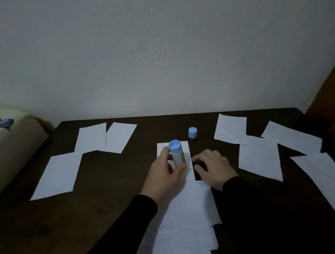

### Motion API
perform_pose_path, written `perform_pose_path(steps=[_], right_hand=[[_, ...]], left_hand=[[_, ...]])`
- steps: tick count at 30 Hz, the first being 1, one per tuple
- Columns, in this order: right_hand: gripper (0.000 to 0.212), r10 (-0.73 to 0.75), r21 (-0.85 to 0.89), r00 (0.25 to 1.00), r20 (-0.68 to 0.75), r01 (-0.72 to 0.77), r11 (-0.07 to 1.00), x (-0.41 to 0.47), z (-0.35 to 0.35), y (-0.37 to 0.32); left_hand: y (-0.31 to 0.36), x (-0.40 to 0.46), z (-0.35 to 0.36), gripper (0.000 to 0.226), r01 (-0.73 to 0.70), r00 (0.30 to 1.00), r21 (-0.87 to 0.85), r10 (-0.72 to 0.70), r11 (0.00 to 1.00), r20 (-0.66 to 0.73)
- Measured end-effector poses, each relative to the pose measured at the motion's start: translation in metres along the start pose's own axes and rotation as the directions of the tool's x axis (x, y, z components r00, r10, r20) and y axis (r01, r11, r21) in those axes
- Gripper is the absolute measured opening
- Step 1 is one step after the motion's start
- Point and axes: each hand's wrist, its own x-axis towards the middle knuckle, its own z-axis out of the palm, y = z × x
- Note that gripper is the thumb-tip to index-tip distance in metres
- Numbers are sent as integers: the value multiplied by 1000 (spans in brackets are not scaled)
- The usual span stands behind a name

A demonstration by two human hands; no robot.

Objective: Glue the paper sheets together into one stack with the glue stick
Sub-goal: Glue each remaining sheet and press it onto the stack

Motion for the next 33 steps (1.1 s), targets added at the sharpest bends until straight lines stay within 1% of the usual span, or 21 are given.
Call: perform_pose_path(steps=[2,4,6,10,14,18,22,27,31,33], right_hand=[[42,-77,-46,995,68,80,996,-2,-2,4],[51,-106,-74,987,119,115,991,-6,-3,6],[55,-112,-103,985,128,125,987,-8,-2,7],[56,-76,-106,985,156,93,990,-6,-2,3],[54,-70,-119,983,168,91,989,-6,-1,0],[48,-52,-130,988,142,71,989,-8,6,-5],[44,-35,-127,993,110,49,991,-8,10,-8],[47,-10,-137,993,120,27,990,-8,10,-12],[53,13,-140,990,139,7,990,-7,9,-13],[54,17,-150,990,137,4,989,-7,9,-13]], left_hand=[[3,-2,4,33,-40,999,29,39,999,19],[3,-4,8,29,-56,998,61,54,997,35],[2,-5,12,30,-58,997,86,53,995,56],[-1,-6,14,34,-90,995,108,84,990,53],[-3,-5,14,29,-82,996,101,78,991,43],[-4,-5,15,25,-84,996,77,81,993,44],[-1,-7,17,28,-116,991,117,108,986,73],[-3,-7,15,30,-124,990,138,113,983,80],[-9,-8,4,29,-96,994,173,84,980,75],[-13,-8,-3,30,-60,997,189,48,980,67]])
